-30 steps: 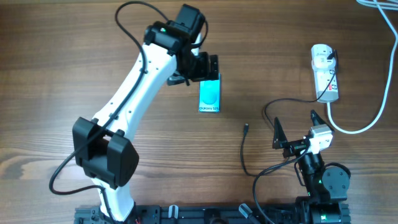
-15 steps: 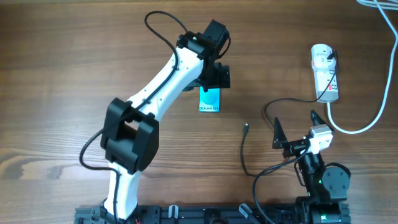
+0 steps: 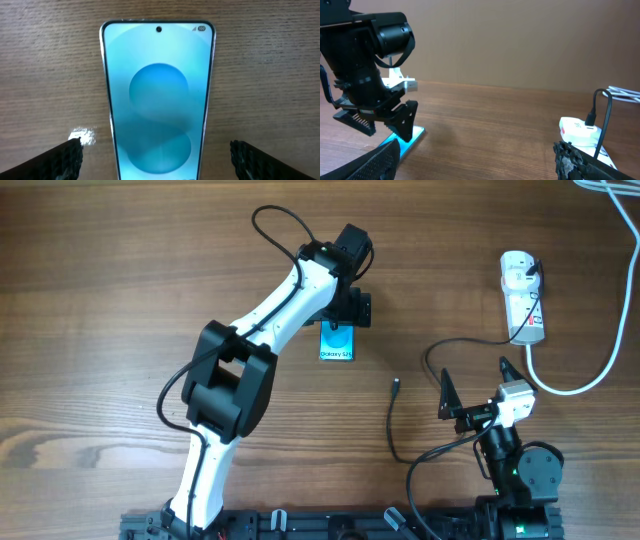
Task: Plug charger to phone and switch on socket
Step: 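Move the left gripper forward over the Galaxy S25 phone, then lower the left gripper and grasp the phone's bottom edge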
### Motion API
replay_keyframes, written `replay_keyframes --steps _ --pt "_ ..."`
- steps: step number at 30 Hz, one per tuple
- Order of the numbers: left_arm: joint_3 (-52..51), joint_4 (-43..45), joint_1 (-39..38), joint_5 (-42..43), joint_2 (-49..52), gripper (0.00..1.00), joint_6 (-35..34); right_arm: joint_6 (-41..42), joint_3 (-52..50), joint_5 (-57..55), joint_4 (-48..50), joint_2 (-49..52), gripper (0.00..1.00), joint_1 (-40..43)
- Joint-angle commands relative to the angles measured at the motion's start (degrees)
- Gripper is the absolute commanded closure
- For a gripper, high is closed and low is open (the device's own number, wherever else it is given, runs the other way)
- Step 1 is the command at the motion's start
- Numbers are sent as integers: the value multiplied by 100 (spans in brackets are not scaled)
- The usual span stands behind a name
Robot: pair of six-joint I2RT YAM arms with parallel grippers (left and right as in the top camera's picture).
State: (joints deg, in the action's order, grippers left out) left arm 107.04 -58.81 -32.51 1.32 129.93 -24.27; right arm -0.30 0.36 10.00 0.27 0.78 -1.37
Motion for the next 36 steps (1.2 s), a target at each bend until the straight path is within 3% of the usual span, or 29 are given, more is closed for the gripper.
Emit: replay_keyframes --steps 1,27,32,36 --pt "70 59 11 -94 160 0 133 46 -4 -98 28 -35 0 -39" --pt "59 -201 -2 -105 494 0 136 44 -4 -98 28 -35 0 -39" --pt "59 -522 0 -848 494 0 -229 46 -4 -98 28 -35 0 -39" --pt "59 -632 -2 -866 494 0 -289 46 -4 -98 28 -35 0 -39"
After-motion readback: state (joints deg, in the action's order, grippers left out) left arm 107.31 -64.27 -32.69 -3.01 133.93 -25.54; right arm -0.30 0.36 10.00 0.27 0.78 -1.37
